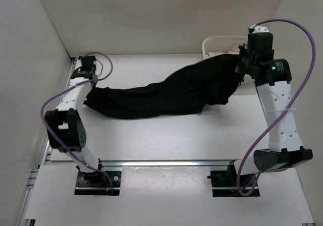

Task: Fold and stack the trousers
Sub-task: Flatten the trousers out

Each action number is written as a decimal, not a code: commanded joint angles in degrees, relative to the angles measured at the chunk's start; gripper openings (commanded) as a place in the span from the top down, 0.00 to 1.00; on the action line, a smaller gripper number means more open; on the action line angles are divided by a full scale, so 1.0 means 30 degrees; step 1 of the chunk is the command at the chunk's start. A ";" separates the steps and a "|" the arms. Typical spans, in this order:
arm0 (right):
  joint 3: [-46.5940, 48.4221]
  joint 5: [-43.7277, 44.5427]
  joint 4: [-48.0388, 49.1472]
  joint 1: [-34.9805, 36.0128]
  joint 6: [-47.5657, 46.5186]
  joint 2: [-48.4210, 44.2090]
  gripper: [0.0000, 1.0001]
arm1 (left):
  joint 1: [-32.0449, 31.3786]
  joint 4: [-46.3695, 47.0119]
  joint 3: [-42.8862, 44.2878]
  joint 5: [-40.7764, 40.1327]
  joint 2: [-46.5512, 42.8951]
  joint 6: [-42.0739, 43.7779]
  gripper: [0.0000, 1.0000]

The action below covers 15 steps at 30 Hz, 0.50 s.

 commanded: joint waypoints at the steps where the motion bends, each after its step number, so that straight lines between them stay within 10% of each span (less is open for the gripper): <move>1: 0.1773 0.1289 -0.0625 -0.0767 0.0114 0.0554 1.00 | 0.0987 -0.1122 -0.0797 -0.1617 -0.2493 -0.0069 0.86; 5: 0.1336 0.2106 -0.1589 -0.1206 0.0524 -0.0055 1.00 | 0.2861 -0.1591 -0.4160 -0.1211 -0.4163 -0.0069 0.70; 6: -0.0001 0.2921 -0.1939 -0.1409 0.0526 -0.1075 1.00 | 0.3562 -0.2026 -0.5709 -0.1034 -0.4775 -0.0069 0.35; 9: -0.0949 0.2727 -0.1943 -0.1411 0.0350 -0.1844 1.00 | 0.3833 -0.2584 -0.5724 -0.0393 -0.4782 -0.0069 0.16; 15: -0.1828 0.2551 -0.2412 -0.1411 0.0350 -0.2081 1.00 | 0.3657 -0.3994 -0.2101 0.1541 -0.2793 -0.0069 0.09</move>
